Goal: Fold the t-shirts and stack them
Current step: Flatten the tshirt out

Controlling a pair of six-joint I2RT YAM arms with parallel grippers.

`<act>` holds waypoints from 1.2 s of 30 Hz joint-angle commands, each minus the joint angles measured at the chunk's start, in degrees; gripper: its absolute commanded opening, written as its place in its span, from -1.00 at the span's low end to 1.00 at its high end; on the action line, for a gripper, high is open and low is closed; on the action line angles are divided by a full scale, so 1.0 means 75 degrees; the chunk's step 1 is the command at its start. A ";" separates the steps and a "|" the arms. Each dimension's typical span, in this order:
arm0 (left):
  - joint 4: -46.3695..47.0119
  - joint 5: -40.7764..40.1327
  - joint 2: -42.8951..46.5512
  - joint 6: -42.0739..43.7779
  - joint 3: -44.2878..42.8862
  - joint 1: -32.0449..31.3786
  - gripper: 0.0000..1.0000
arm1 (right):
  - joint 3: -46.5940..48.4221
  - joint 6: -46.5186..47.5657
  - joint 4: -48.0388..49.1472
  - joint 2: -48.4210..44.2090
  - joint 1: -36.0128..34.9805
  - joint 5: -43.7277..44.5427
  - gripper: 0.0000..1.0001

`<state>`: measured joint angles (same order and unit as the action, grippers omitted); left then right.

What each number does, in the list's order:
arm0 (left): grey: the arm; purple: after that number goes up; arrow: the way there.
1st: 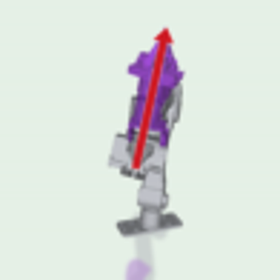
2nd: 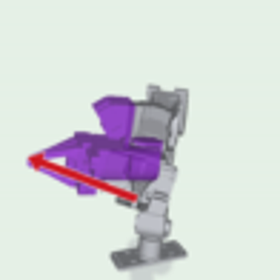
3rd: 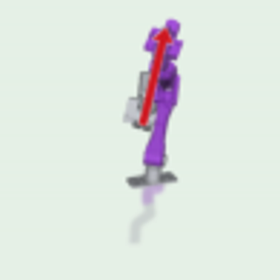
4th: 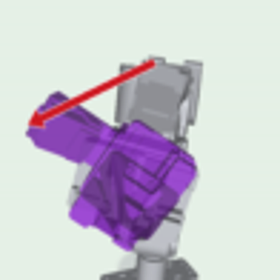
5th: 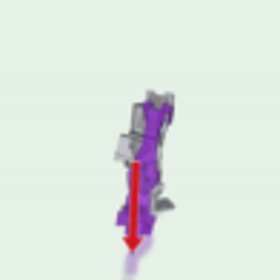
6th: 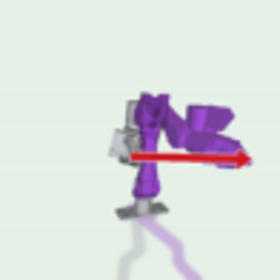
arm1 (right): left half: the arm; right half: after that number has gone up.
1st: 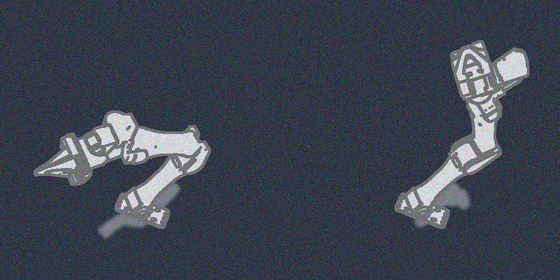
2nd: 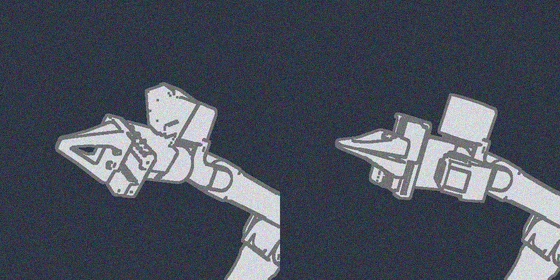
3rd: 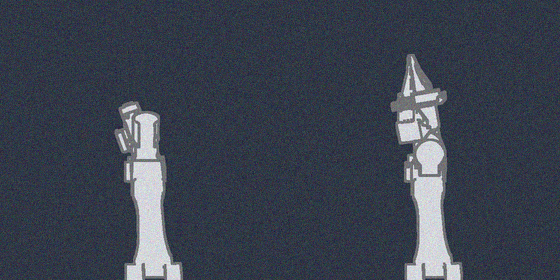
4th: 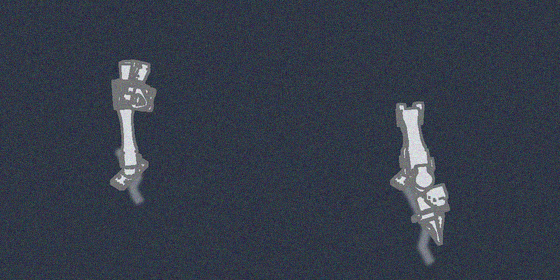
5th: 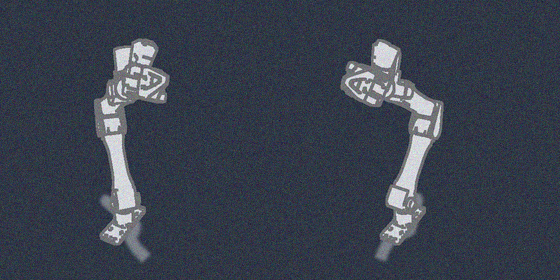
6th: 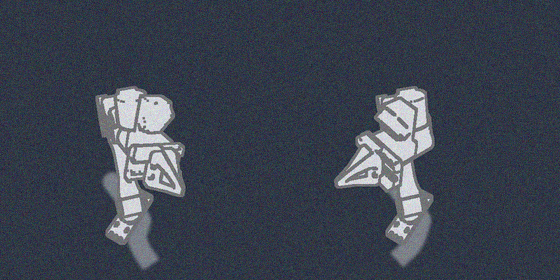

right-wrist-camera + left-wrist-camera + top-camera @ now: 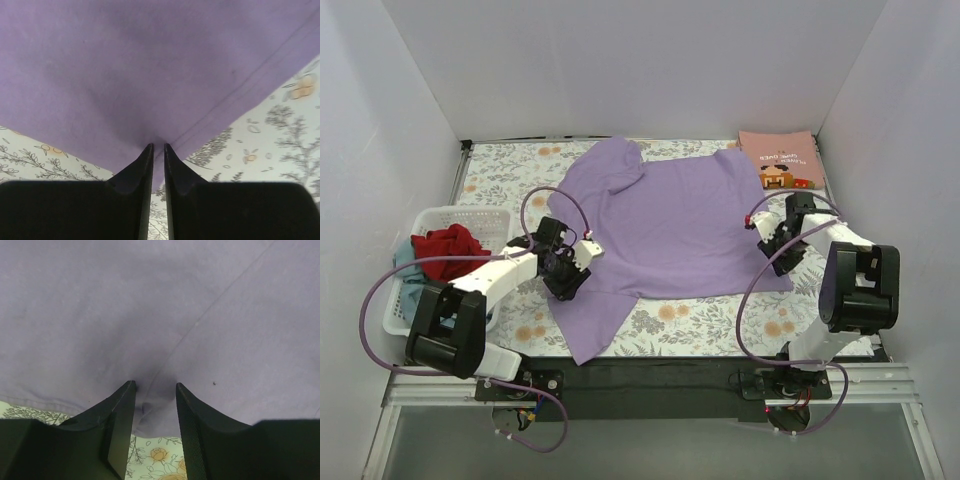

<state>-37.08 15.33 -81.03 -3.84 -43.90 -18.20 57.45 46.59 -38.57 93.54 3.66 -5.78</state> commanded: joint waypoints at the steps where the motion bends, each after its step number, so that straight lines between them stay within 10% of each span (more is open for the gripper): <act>1: -0.0129 -0.0310 0.0164 0.0124 0.0228 -0.0011 -0.28 | -0.0651 0.0046 0.0395 -0.0014 -0.0031 0.0582 -0.62; 16: -0.3351 0.0603 0.1687 0.1238 -0.0096 -0.0105 -0.36 | -0.1721 0.1287 -0.2824 -0.2440 -0.0336 -0.0165 -0.71; 24: -0.1351 0.0313 0.0423 -0.0237 -0.0955 0.0129 -0.34 | 0.0015 0.0305 -0.1762 -0.0930 -0.0336 -0.0413 -0.74; 36: -0.0867 -0.0521 0.0128 -0.0181 0.0285 0.0364 -0.37 | -0.1588 0.0549 -0.0401 -0.0435 -0.0336 0.0944 -0.78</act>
<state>-42.92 13.02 -82.65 -6.17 -43.88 -15.75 50.85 49.21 -42.63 90.61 1.06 -3.25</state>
